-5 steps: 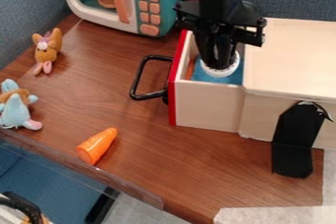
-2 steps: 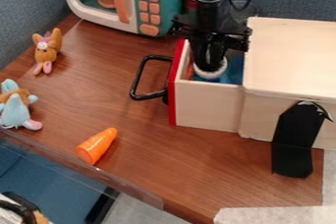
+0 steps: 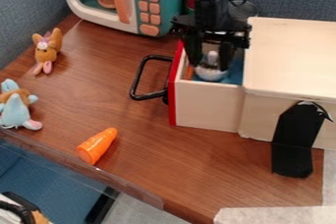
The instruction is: Take the white toy and put it in the drawer
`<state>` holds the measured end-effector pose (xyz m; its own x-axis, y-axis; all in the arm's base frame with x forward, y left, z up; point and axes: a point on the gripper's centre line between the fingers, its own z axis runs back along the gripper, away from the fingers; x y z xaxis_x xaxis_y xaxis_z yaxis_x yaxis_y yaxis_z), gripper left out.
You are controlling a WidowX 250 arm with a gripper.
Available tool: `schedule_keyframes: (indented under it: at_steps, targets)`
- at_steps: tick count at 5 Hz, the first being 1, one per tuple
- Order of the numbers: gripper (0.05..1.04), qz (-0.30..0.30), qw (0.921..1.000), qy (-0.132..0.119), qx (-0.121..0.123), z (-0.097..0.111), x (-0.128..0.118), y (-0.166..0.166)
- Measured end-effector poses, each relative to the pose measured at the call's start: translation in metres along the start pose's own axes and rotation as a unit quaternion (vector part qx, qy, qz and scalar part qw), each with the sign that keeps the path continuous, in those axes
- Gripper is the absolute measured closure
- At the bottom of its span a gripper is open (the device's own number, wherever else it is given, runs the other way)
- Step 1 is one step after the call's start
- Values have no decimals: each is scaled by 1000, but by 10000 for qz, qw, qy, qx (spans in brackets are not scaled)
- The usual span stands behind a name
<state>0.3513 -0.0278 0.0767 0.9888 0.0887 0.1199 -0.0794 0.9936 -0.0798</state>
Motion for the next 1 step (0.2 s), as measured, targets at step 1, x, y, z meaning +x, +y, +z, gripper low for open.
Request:
schedule_keyframes:
  at_steps: [1]
  targets:
    - [68,-72,9998,17,170,30,-5,-3]
